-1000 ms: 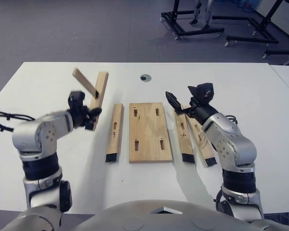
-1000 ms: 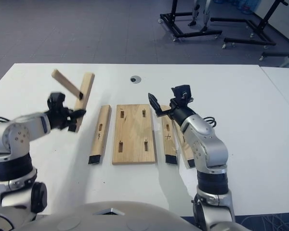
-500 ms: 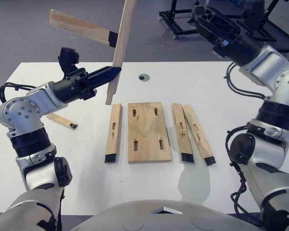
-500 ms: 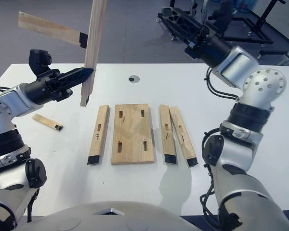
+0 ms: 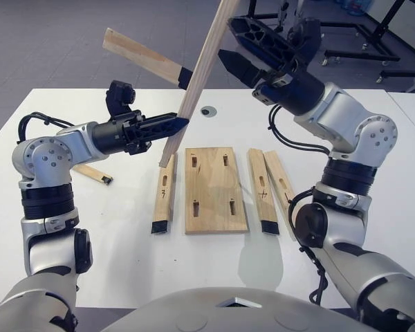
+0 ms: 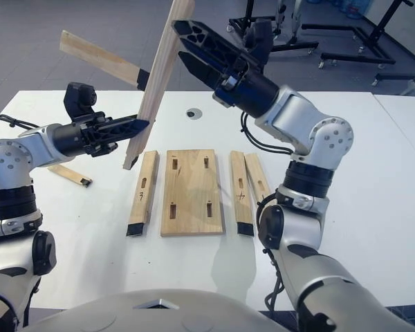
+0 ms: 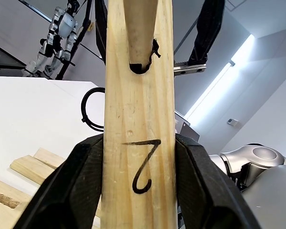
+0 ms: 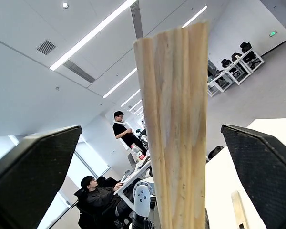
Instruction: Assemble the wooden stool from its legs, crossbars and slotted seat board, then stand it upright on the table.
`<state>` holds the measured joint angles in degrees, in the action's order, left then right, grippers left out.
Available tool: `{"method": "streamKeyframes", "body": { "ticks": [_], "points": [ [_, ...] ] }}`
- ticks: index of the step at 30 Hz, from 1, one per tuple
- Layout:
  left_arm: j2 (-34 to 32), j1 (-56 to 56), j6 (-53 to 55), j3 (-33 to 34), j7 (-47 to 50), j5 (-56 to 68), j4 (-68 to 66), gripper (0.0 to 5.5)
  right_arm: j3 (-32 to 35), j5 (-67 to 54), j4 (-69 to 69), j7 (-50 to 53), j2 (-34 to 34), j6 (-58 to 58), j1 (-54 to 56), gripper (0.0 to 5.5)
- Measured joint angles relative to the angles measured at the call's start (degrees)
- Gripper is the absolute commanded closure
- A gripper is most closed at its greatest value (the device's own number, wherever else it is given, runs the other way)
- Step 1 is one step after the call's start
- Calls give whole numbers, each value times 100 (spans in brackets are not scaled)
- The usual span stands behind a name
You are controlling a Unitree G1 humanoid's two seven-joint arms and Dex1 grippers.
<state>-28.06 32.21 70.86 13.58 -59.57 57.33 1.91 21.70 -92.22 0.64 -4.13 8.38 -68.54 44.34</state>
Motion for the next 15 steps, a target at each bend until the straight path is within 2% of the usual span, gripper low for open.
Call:
{"method": "streamKeyframes", "body": {
  "ticks": [8, 11, 15],
  "points": [
    [1, -106, -9, -230, 23, 37, 140, 348, -361, -12, -39, 185, -57, 633, -51, 10],
    [1, -150, -9, -265, 29, 38, 178, 348, -443, -73, 10, 184, -29, 691, -52, 57],
    [1, -152, -10, -284, 32, 51, 225, 348, -582, -130, 9, 187, -23, 744, -140, 146]
  ]
}}
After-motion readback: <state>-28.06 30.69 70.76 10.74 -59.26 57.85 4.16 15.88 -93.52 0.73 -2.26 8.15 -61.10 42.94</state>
